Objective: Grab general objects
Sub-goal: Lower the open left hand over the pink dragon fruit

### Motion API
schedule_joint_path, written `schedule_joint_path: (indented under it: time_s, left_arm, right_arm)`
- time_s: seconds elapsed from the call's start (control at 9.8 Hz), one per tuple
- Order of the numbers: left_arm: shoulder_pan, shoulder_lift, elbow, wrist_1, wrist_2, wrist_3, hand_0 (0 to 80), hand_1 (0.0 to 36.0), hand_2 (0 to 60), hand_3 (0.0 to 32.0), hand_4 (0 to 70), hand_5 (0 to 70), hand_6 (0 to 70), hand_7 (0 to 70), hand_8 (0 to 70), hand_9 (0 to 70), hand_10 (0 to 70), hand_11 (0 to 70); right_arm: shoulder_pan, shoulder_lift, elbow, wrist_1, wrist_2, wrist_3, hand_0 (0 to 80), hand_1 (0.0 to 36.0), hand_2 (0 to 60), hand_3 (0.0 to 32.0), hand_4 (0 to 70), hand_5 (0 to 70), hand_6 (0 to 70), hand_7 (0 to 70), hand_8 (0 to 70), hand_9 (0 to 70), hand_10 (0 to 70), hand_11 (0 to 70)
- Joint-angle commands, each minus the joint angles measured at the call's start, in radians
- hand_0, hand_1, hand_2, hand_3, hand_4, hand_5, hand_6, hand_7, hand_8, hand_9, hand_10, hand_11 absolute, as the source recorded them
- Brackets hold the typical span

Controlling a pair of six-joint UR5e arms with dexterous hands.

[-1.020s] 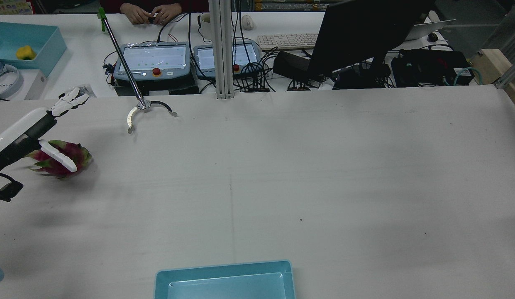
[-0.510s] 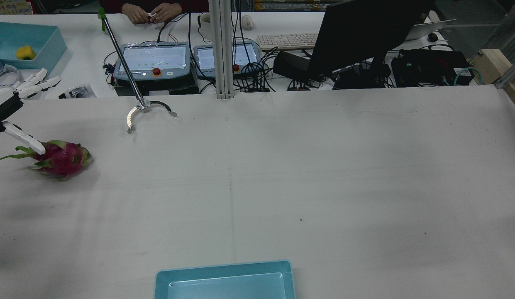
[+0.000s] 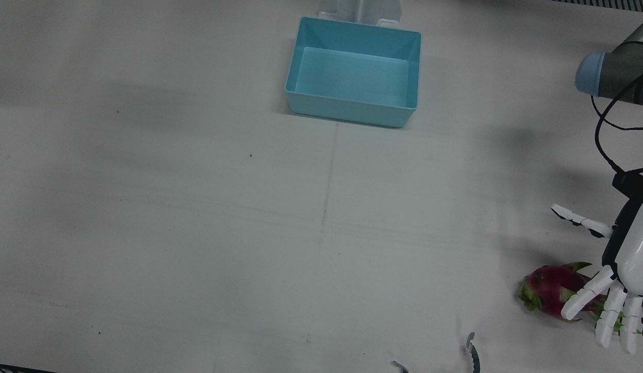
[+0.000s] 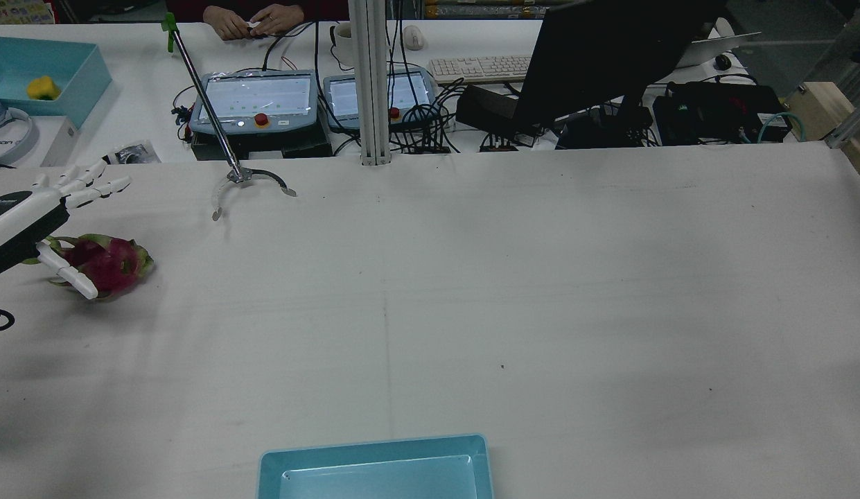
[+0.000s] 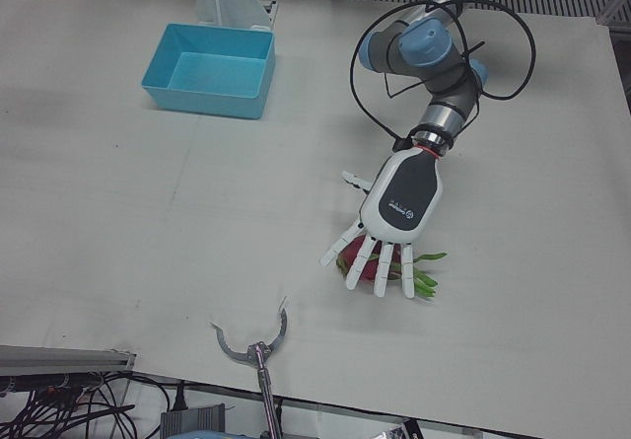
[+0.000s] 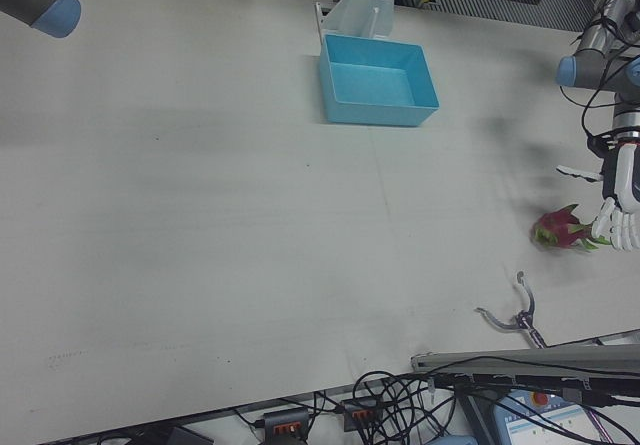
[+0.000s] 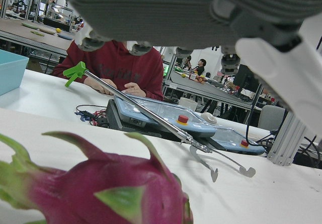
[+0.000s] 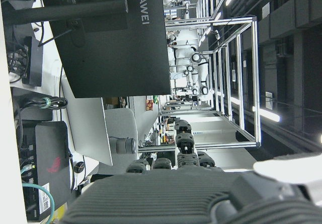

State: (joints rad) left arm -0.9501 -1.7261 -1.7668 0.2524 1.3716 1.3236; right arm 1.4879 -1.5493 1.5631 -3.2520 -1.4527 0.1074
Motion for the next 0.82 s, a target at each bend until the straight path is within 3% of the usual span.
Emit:
schedule_joint_path:
  time_s: [0.0,0.1,0.41,0.71]
  left_arm:
    - [0.120,0.000,0.093,-0.065,-0.126,0.023,55.0,15.8,0.0,32.0,0.0,0.0,0.0,0.0,0.0,0.0,0.0,0.0]
    - [0.126,-0.006,0.122,-0.087,-0.131,0.023,56.0,16.6,0.0,32.0,0.0,0.0,0.0,0.0,0.0,0.0,0.0,0.0]
    - [0.128,-0.018,0.199,-0.154,-0.132,0.023,53.0,14.4,0.0,32.0,0.0,0.0,0.0,0.0,0.0,0.0,0.0,0.0]
    - [0.120,-0.049,0.222,-0.127,-0.132,0.023,53.7,15.3,0.0,32.0,0.0,0.0,0.0,0.0,0.0,0.0,0.0,0.0]
  right_arm:
    - [0.000,0.000,0.000,0.000,0.000,0.000,0.0,0.0,0.0,0.0,0.0,0.0,0.0,0.0,0.0,0.0,0.0,0.0]
    - [0.000,0.000,0.000,0.000,0.000,0.000,0.0,0.0,0.0,0.0,0.0,0.0,0.0,0.0,0.0,0.0,0.0,0.0]
    - [0.000,0.000,0.000,0.000,0.000,0.000,0.0,0.0,0.0,0.0,0.0,0.0,0.0,0.0,0.0,0.0,0.0,0.0]
    - [0.000,0.000,0.000,0.000,0.000,0.000,0.0,0.0,0.0,0.0,0.0,0.0,0.0,0.0,0.0,0.0,0.0,0.0]
